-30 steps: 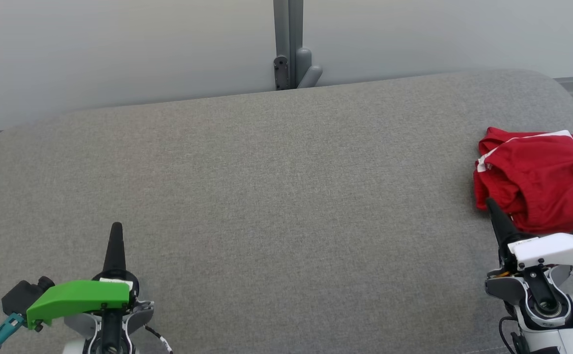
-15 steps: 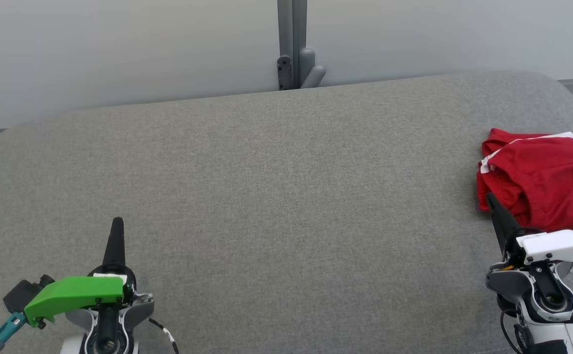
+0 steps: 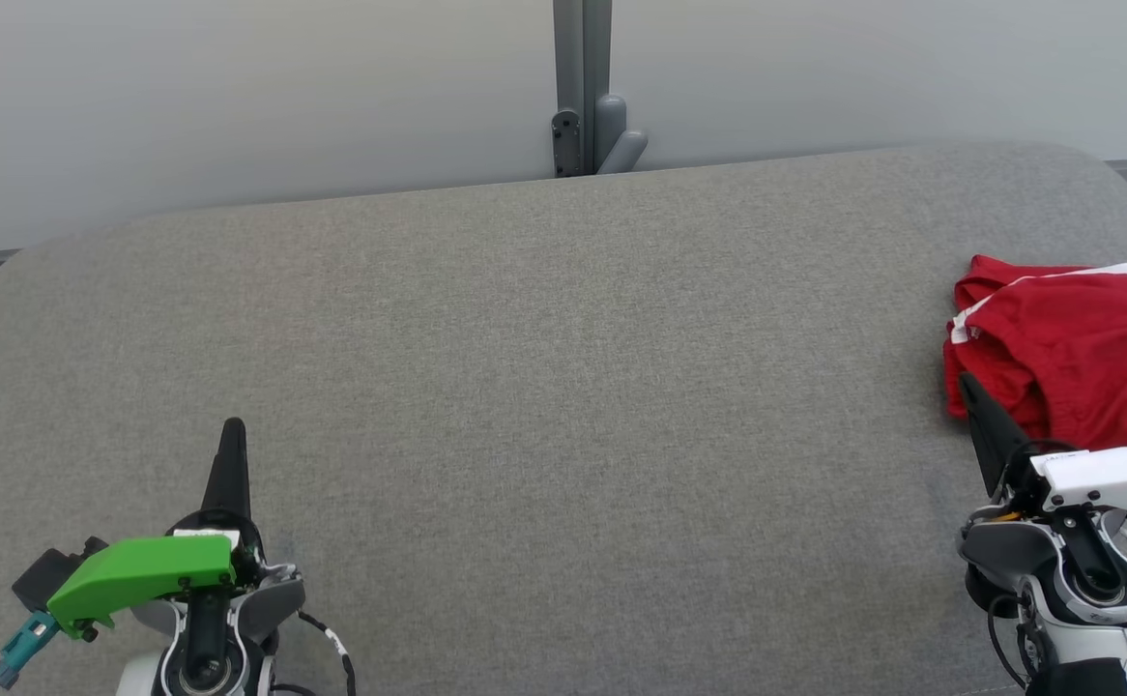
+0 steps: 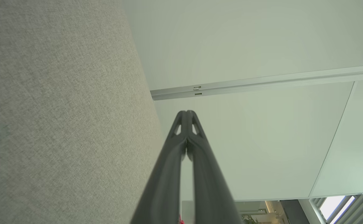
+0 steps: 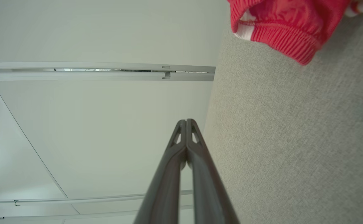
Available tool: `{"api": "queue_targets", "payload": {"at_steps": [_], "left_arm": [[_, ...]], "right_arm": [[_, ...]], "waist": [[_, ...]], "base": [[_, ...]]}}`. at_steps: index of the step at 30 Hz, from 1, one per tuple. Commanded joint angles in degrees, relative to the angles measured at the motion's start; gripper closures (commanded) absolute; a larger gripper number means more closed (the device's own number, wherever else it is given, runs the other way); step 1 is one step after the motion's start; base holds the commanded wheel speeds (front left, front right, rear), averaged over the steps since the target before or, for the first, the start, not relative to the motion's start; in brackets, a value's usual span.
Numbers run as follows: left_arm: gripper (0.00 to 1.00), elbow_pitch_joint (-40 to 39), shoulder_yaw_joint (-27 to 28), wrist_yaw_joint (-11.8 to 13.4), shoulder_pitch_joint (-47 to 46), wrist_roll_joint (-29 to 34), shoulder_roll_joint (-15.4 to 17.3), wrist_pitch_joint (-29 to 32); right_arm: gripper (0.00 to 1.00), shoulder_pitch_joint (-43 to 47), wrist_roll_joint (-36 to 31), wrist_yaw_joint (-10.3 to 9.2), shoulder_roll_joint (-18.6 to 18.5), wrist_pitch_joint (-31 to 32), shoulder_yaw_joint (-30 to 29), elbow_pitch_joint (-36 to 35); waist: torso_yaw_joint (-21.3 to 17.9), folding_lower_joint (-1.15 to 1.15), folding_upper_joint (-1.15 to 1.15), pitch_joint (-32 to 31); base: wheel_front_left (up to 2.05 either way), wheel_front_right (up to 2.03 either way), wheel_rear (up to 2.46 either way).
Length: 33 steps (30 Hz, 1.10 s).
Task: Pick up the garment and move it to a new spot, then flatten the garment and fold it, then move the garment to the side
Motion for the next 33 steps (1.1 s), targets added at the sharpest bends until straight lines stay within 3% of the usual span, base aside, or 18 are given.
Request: {"api": "queue_targets", "payload": {"at_steps": [1,13,33], "left_arm": [[1.0,0.0,0.2,-0.4,-1.1,-0.8,0.0,0.2],[1.0,1.0,0.6,-1.2,-1.9,-5.0,-0.4,0.9],[1.0,0.9,0.6,-1.2,-2.0,-5.0,-0.4,0.9]], "right_arm": [[1.0,-0.7,1.0,0.02,0.0,0.4,-0.3,0.2],[1.0,-1.5,5.1,0.02,0.3,1.9,-1.4,1.3],[1.0,-1.4,4.8,0.02,0.4,2.0,-1.5,1.2]], "waist": [[0.0,0.0,0.0,0.0],[0.5,0.0,0.0,0.0],[0.5,0.0,0.0,0.0]], "base": [[0.0,0.0,0.0],[0.0,0.0,0.0],[0.0,0.0,0.0]]}}
